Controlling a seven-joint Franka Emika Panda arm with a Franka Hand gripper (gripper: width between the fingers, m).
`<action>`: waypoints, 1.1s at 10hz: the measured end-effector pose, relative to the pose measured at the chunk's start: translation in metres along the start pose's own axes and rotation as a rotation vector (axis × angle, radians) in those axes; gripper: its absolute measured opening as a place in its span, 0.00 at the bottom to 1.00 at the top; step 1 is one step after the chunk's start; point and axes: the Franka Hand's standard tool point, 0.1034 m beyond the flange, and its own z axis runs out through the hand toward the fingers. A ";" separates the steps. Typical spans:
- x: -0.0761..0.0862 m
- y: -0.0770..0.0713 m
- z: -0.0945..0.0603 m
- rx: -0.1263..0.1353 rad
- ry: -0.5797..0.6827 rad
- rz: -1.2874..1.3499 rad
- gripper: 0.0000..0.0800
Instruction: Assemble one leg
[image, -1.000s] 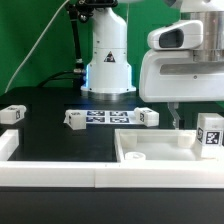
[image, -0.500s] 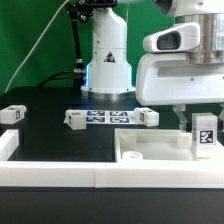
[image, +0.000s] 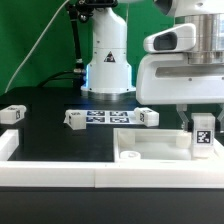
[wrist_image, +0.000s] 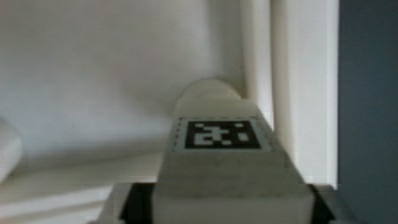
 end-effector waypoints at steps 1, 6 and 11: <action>0.001 0.001 0.001 0.028 0.003 0.148 0.36; -0.003 -0.003 0.003 0.087 0.019 0.858 0.36; -0.005 -0.004 0.004 0.108 -0.024 1.307 0.37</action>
Offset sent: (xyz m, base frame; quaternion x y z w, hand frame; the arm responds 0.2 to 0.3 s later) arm -0.0069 -0.0003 -0.0127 0.0109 0.0316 0.3293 0.9436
